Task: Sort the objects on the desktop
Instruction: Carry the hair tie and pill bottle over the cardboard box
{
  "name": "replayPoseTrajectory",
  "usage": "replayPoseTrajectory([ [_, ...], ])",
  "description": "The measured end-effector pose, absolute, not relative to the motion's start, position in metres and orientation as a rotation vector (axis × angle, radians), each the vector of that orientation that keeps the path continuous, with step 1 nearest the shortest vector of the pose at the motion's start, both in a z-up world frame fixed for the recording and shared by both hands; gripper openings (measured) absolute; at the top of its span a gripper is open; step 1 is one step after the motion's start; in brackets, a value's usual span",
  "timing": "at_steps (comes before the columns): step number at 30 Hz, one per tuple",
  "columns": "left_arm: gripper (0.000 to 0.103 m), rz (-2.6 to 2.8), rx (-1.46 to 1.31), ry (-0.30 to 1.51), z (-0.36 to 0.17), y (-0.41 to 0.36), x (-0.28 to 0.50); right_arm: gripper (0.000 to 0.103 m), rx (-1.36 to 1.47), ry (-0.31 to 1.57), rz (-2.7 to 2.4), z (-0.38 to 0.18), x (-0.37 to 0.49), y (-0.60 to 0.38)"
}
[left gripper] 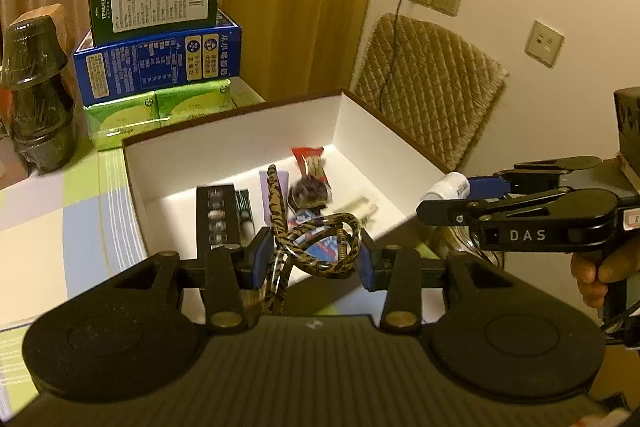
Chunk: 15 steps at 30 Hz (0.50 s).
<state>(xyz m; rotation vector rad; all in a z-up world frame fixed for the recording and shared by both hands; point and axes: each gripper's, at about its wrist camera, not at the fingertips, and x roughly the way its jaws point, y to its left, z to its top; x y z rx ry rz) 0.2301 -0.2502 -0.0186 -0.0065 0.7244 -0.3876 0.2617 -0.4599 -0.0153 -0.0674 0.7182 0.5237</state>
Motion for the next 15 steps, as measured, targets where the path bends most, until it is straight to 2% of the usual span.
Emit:
replayPoseTrajectory([
  [15,0.037,-0.328,-0.012,0.753,-0.028,-0.281,0.306,0.044,-0.101,0.719,0.561,-0.030,0.344,-0.458],
])
